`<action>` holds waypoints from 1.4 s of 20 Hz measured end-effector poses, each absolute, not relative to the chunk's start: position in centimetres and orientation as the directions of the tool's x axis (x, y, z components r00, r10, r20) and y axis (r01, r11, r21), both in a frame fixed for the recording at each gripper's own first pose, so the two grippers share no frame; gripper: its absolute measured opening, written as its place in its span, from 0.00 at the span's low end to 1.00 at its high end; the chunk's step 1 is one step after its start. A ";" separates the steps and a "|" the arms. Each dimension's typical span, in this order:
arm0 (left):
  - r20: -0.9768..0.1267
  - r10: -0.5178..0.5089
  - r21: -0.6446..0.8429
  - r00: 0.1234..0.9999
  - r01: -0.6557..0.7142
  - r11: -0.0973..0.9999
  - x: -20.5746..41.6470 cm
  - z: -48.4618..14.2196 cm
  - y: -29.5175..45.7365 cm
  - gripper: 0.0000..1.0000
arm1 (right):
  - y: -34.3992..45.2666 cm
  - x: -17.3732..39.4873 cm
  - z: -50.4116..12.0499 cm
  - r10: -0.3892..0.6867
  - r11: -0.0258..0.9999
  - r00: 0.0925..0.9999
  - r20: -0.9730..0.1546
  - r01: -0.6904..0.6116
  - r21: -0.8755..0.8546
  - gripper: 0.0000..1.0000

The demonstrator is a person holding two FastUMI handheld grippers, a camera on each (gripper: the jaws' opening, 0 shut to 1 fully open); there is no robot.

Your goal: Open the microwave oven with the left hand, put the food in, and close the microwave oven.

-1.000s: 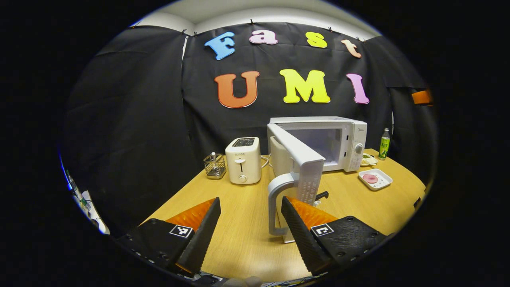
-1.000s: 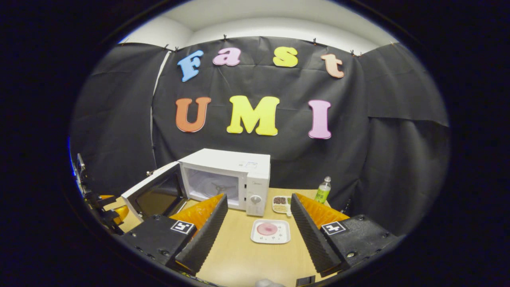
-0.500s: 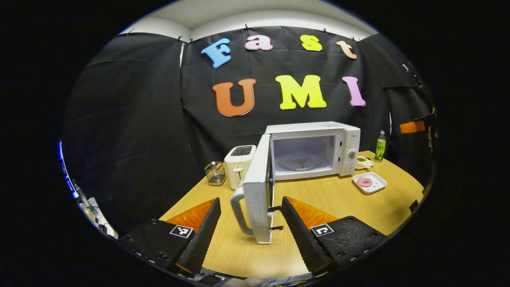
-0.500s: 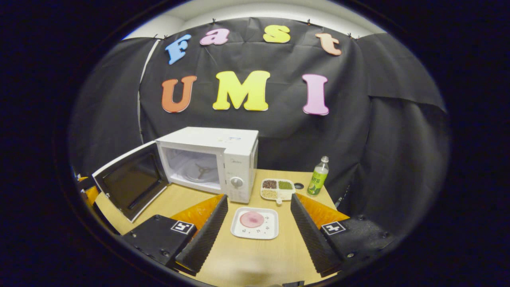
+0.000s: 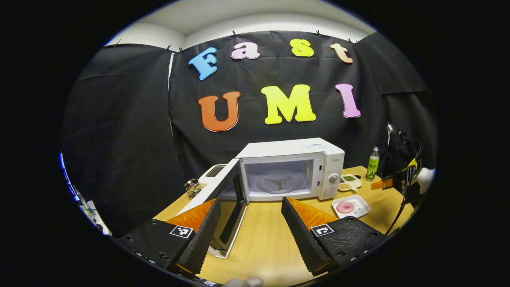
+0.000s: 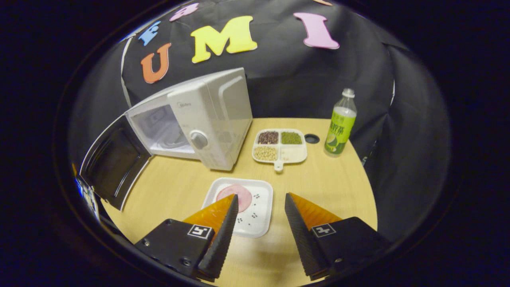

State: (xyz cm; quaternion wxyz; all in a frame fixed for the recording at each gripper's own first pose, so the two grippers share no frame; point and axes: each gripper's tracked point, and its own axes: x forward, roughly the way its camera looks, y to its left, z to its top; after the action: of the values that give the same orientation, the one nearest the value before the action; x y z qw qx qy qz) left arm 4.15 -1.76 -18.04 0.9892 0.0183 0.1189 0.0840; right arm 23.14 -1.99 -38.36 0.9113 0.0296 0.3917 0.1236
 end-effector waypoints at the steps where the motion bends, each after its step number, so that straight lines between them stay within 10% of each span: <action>1: -0.226 0.175 0.047 0.958 -0.168 0.985 4.7 -17.5 -2.6 0.92 | -2.0 23.3 -39.6 0.268 0.963 0.630 -0.729 -0.207 0.175 0.64; 8: -0.226 0.192 0.037 0.955 -0.189 0.981 7.6 -16.4 -7.1 0.92 | -1.8 24.9 -45.2 0.326 0.943 0.464 -0.823 -0.214 0.253 0.59; 20: -0.287 0.269 0.040 0.920 -0.269 0.962 4.7 -19.4 -6.7 0.92 | -2.3 25.0 -47.3 0.236 0.962 0.220 -0.947 -0.192 0.196 0.11; 21: -0.288 0.277 0.036 0.917 -0.278 0.960 4.4 -19.7 -6.3 0.92 | -2.4 25.1 -47.4 0.209 0.967 0.212 -0.955 -0.189 0.170 0.20; 23: -0.291 0.295 0.032 0.910 -0.299 0.954 3.8 -20.0 -5.4 0.92 | -2.0 24.9 -47.3 0.193 0.973 0.196 -0.961 -0.168 0.161 0.05; 28: -0.293 0.308 0.026 0.905 -0.314 0.949 2.4 -20.5 -3.6 0.92 | -1.4 24.4 -47.4 0.222 0.973 0.161 -0.962 -0.102 0.207 0.04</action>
State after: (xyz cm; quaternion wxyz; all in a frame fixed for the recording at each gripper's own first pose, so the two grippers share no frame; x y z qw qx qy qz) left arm 2.40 -3.57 -20.49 0.9759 -0.0109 0.1484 0.1594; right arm 24.37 -1.39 -47.40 0.7605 0.0468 0.6388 0.1066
